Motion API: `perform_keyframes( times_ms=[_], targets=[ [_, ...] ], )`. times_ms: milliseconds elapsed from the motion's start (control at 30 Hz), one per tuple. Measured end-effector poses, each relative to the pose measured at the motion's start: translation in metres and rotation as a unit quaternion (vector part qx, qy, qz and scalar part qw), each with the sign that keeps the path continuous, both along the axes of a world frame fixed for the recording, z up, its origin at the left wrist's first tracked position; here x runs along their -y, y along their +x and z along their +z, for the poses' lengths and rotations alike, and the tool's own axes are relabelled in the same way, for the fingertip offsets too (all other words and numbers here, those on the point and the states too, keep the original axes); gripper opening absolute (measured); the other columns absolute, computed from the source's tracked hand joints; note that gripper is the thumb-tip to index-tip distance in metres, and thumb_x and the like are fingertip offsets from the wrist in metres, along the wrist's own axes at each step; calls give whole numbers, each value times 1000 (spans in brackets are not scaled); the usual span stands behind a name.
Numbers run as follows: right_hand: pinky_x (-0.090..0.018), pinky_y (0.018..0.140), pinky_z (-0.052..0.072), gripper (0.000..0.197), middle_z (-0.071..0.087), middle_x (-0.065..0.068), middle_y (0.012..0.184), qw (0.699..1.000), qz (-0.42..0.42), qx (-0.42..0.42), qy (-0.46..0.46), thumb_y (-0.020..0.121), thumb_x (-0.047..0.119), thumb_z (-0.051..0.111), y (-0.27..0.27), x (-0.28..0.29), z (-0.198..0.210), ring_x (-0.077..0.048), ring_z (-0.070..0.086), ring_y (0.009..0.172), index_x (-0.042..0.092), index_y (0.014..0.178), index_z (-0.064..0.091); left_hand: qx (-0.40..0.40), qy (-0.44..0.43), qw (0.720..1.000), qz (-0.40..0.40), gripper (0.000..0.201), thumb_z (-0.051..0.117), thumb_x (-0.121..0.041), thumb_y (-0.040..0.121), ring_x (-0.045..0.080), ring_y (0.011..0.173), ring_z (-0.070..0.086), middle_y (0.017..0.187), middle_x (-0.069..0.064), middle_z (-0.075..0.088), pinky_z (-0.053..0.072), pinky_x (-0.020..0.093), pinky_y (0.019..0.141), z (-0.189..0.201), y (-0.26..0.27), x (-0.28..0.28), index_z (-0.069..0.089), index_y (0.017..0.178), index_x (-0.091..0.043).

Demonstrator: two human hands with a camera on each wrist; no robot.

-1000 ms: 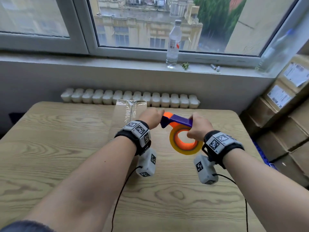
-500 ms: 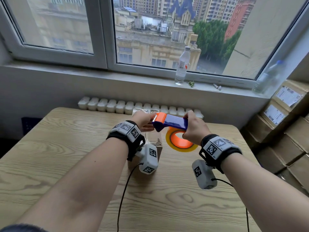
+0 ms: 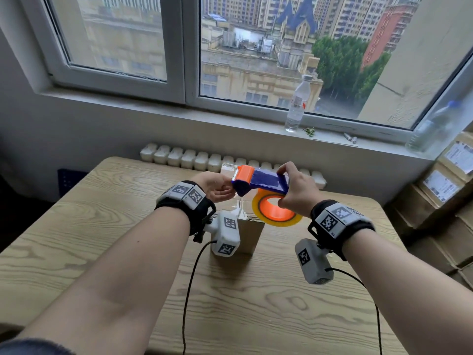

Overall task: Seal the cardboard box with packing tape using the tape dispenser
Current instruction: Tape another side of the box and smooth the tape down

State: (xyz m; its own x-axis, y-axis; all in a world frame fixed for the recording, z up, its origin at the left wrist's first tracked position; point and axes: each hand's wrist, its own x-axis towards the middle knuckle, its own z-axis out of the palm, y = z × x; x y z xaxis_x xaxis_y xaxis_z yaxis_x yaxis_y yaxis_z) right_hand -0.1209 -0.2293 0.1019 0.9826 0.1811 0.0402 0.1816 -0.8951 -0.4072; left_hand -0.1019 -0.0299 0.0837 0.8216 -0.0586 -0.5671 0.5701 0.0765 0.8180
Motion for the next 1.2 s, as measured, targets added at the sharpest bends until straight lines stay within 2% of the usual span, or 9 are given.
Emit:
perform_keyframes(
  times_ms=[133, 300, 433, 567, 733, 867, 967, 1066, 1200],
  targets=[
    [-16, 52, 30, 62, 51, 1, 93, 999, 31, -8, 13, 69, -2, 69, -2, -12, -2, -18, 47, 79, 18, 124, 46, 6, 30, 999, 18, 23, 56, -3, 92, 4, 31, 58, 37, 0, 59, 51, 14, 43, -6, -5, -9, 54, 69, -3],
    [-19, 77, 35, 75, 60, 1, 110, 997, 69, -11, 14, 66, 5, 74, 3, -18, 2, -13, 49, 90, 30, 133, 50, 22, 78, 996, 41, 26, 55, -1, 92, -1, 25, 50, 32, -4, 55, 44, 9, 38, -13, -7, -19, 51, 67, -6],
    [-19, 77, 32, 82, 57, 3, 107, 994, 92, -9, -49, 63, 8, 77, 5, -12, 8, -10, 46, 91, 33, 136, 50, 21, 121, 991, 47, 26, 55, -7, 94, 0, 26, 48, 49, -2, 56, 43, 9, 35, -18, -7, -29, 55, 68, -8],
    [-21, 78, 36, 84, 62, 0, 116, 992, 101, -40, -64, 61, 13, 80, 5, -5, -3, -16, 52, 95, 37, 136, 49, 6, 161, 987, 28, 27, 53, -6, 96, 4, 45, 50, 64, 0, 50, 42, 10, 38, -34, -12, -31, 55, 69, -10],
    [-15, 72, 29, 81, 51, 10, 100, 991, 107, -56, -66, 65, 13, 82, 4, 7, -13, -10, 46, 92, 34, 136, 49, -2, 198, 978, 73, 28, 54, -3, 94, 8, 52, 48, 65, 3, 50, 39, 10, 33, -59, -15, -47, 54, 67, -9],
    [-22, 77, 30, 74, 44, 18, 83, 990, 111, -41, -77, 69, 38, 81, 10, 6, -16, -15, 47, 93, 42, 136, 48, -15, 189, 977, 102, 7, 62, -12, 91, 10, 61, 54, 72, 4, 55, 50, 17, 50, -72, -15, -46, 61, 93, -6],
    [-25, 76, 30, 64, 35, 20, 76, 988, 129, -38, -81, 75, 39, 76, 15, 3, -17, -12, 40, 89, 43, 134, 50, -7, 170, 977, 125, 30, 71, -17, 85, 10, 63, 54, 79, 4, 57, 53, 20, 53, -78, -11, -41, 63, 109, -1],
    [-25, 76, 30, 58, 36, 14, 77, 984, 143, -34, -100, 77, 36, 73, 20, -2, -19, -13, 40, 89, 47, 130, 52, -4, 179, 975, 136, 36, 73, -14, 83, 10, 65, 53, 96, 9, 56, 54, 22, 62, -78, -9, -40, 59, 112, 2],
    [-27, 74, 31, 56, 37, 14, 75, 979, 159, -37, -120, 77, 35, 72, 25, -7, -13, -17, 42, 90, 49, 128, 53, -7, 201, 971, 127, 55, 75, -16, 81, 18, 85, 59, 101, 13, 55, 55, 24, 65, -83, -4, -39, 51, 124, 9]
  ],
)
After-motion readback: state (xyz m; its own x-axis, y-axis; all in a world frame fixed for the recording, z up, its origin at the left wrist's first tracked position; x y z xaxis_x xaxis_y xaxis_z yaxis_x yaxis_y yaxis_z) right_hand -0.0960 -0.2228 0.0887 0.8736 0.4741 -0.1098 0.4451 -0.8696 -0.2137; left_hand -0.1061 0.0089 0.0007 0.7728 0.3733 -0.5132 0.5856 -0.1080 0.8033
